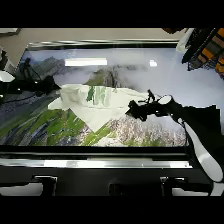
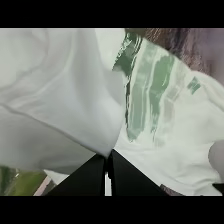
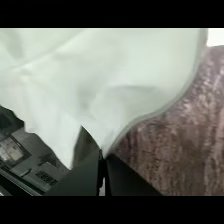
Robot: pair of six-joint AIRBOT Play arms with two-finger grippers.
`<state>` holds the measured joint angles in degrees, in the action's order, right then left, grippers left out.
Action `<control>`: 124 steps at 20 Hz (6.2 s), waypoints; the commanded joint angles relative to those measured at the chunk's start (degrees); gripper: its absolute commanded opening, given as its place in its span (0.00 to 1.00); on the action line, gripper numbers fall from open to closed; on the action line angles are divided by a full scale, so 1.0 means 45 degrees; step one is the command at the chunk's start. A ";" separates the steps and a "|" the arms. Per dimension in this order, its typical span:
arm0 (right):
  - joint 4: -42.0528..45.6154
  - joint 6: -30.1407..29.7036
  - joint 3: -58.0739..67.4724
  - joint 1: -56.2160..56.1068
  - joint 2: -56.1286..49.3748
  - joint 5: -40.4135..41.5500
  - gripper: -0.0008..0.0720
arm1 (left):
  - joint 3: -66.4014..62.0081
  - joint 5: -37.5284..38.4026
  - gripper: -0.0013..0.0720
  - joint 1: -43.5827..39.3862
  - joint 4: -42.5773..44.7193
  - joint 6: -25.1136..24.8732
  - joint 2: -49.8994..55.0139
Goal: Fold the clothes and pants, and hang the long-sleeved shirts on hangers.
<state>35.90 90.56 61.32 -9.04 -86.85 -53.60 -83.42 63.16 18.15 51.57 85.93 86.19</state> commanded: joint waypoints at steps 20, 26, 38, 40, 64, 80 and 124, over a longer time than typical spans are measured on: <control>0.4085 0.5085 0.5960 0.2599 1.1108 -0.1554 0.05 | -0.3118 0.2239 0.04 0.4410 0.3706 0.2934 -1.0720; 0.5299 0.4396 0.5916 0.2574 0.6139 -0.2453 0.05 | -0.1214 0.2395 0.04 0.2521 0.1928 0.1171 -0.6358; 0.3832 0.3589 0.5916 0.2569 -0.3415 0.0942 0.05 | -0.0661 -0.1700 0.04 -0.1515 0.2880 0.0899 0.3497; 0.3832 0.3585 0.5916 0.2574 -0.3857 0.0821 0.05 | -0.0661 -0.1579 0.04 -0.1515 0.2875 0.0908 0.3701; 0.4857 -0.4420 -0.5960 0.6921 0.3468 -0.5289 0.66 | 0.7373 0.1943 0.61 0.2545 0.3075 -0.0393 -0.4503; 0.3177 -0.5217 -0.7490 0.5814 0.3541 -0.3011 0.05 | 0.7868 0.1846 0.61 0.3444 0.3653 -0.0442 -0.5178; 1.0064 0.0398 0.6552 0.1093 0.5212 -0.1656 0.05 | 0.0185 -0.0665 0.04 0.1190 0.0306 0.0447 -0.6037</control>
<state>68.58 85.45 73.71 -3.03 -63.48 -56.77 -67.40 58.17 25.17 48.38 80.75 62.61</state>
